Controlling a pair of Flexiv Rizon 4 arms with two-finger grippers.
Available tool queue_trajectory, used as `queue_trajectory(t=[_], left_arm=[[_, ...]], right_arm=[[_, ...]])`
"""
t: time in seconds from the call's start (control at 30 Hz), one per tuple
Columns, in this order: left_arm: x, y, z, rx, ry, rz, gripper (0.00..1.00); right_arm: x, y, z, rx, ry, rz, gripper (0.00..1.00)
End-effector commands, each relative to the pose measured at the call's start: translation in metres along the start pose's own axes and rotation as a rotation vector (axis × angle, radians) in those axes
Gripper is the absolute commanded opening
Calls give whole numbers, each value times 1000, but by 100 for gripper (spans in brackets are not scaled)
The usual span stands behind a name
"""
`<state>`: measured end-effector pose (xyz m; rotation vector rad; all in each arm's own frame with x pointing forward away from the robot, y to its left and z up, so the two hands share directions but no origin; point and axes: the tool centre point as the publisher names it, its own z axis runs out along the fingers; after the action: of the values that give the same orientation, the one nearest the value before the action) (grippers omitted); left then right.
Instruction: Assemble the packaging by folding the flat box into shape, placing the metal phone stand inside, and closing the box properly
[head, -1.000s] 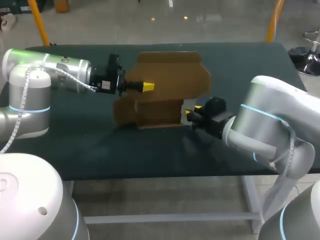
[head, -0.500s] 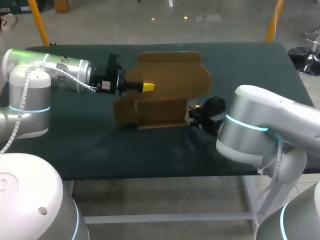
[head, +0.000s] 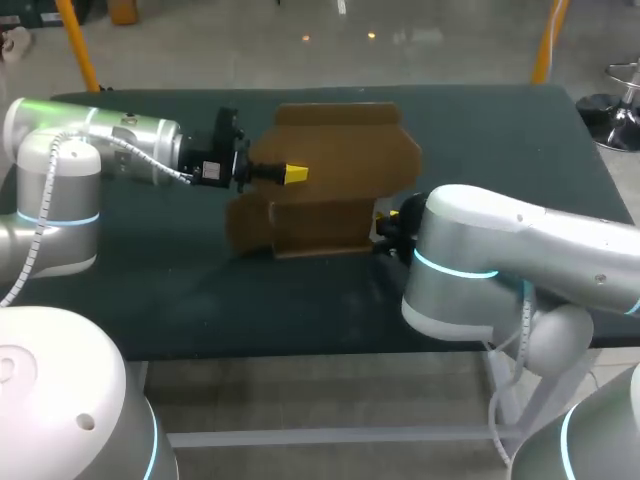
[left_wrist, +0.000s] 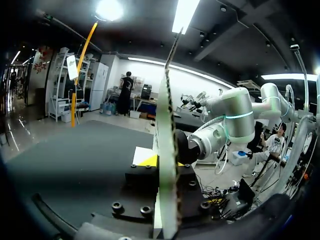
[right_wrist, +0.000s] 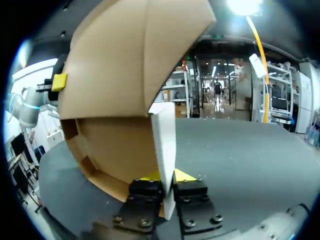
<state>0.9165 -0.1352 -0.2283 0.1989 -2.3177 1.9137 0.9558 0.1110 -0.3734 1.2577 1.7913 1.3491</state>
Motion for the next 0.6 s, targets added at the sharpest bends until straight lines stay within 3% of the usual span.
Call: queue_trajectory(t=[0.03,0.07,0.1,0.6], left_arm=[[1,2,3,-19,-6,8,55],[2,0,3,-33,-12,14,89],[3,-2,4,-46,-20,21,100],[14,-26,-8,-128,-85,118,100]], right_arm=[[8,5,6,4,-344,2,0],[8,5,6,6,-343,3,0],[8,6,6,7,-343,3,0],[6,11,-3,26,-341,15,0]])
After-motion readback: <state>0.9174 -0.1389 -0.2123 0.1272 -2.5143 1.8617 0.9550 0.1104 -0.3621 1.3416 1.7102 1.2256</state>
